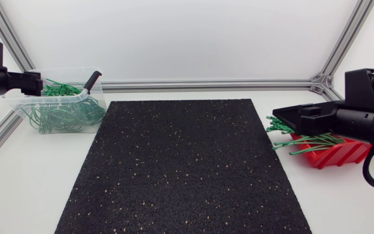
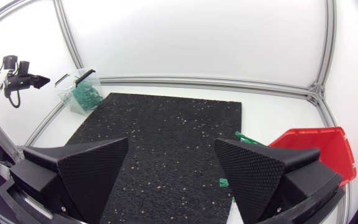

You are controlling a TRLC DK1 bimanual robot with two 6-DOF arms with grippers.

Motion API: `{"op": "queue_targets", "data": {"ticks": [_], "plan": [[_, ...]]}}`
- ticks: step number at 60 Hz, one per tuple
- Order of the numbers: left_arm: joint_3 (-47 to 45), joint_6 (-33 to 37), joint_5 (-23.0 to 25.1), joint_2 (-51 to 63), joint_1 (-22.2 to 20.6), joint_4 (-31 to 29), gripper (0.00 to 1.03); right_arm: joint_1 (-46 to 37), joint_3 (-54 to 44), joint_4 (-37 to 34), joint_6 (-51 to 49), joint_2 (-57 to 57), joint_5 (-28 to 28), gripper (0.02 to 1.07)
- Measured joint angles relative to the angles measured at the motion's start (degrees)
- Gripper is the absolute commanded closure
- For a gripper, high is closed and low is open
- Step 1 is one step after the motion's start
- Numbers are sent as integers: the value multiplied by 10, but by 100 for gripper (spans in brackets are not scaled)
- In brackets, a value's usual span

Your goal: Take a green cable tie from the red box, thread the tail through the head to close it, then place it in the transparent bin on the left.

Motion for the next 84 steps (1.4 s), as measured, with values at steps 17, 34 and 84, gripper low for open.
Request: {"op": "queue_targets", "data": {"ticks": [17, 34, 84], "plan": [[-152, -2, 0, -162, 2, 14, 4, -60, -71, 8, -61, -123, 51, 6], [-292, -18, 0, -317, 2, 48, 4, -66, -156, 43, -68, -229, 89, 6], [-510, -93, 29, -611, -82, 108, 4, -21, -380, 189, -17, -463, 216, 6]]}}
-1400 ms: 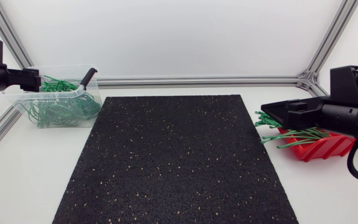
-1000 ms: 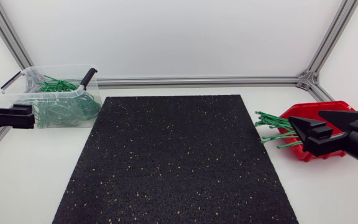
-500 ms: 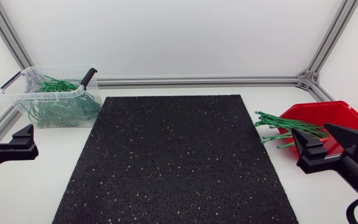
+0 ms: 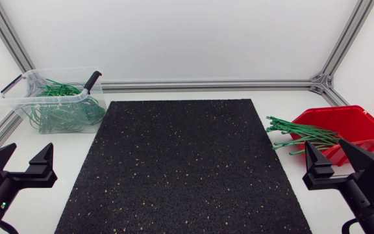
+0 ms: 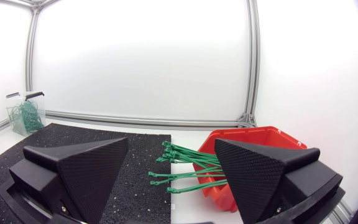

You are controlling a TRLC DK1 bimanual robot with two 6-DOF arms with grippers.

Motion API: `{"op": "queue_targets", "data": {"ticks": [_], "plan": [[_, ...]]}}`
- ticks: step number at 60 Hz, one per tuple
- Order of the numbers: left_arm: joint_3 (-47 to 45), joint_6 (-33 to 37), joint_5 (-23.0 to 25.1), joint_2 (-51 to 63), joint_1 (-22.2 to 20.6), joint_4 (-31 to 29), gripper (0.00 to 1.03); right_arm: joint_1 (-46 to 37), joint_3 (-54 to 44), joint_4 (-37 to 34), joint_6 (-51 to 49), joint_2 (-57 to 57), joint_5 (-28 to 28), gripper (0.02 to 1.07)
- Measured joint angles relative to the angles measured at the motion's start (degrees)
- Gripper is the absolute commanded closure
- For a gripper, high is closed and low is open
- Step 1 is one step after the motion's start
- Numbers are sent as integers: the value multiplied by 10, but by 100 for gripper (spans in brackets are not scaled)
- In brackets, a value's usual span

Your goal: Take a green cable tie from the red box, thread the tail through the head to close it, then place it in the transparent bin on the left.

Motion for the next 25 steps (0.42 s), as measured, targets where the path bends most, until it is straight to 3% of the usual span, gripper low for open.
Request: {"op": "queue_targets", "data": {"ticks": [25], "plan": [[-54, -30, 11, -84, -35, 26, 4, 0, -1, 2, 2, -4, 1, 6]]}}
